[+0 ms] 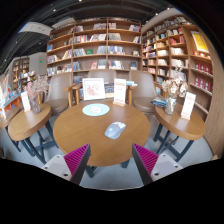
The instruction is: Arrange mouse
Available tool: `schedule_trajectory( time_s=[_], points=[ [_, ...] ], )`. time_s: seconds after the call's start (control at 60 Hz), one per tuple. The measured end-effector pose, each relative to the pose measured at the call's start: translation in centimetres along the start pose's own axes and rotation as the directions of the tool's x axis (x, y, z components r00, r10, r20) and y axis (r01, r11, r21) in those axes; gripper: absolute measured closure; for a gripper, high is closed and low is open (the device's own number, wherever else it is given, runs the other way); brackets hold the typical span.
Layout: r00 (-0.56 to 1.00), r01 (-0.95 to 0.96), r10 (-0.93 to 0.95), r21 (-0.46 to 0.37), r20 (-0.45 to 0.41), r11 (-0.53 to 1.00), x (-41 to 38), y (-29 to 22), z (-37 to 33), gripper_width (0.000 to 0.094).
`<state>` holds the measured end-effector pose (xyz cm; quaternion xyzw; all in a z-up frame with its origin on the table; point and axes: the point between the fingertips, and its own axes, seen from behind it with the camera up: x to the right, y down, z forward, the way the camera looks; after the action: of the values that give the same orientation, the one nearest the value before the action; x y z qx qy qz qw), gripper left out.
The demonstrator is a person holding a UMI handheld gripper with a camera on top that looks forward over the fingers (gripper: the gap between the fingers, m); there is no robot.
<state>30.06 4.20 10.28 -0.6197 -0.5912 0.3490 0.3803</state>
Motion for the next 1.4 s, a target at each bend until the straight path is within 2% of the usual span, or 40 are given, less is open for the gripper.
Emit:
schedule_trajectory(
  time_s=[0.117,0.533,0.65,1.017,1.067,1.4],
  points=[
    [1.0,0.001,-0.001,-0.005,-0.007,1.0,0.4,0.0,0.3,0.008],
    [1.0,0.0,0.001,-0.037,0.026,0.999,0.0,1.1,9.6,0.0081],
    [1.0,0.007,-0.006,-0.047,0.005,0.999,0.3,1.2,12.3,0.0083],
    [1.0,-0.017,0.018,-0.159,0.005,0.987,0.2,2.9,19.8,0.0082],
    [1.0,-0.012,0.013,-0.145,0.003,0.989,0.3,2.4,20.6,0.008],
    [1.0,-0.014,0.016,-0.183,0.008,0.983,0.1,0.2,25.2,0.0079]
  ],
)
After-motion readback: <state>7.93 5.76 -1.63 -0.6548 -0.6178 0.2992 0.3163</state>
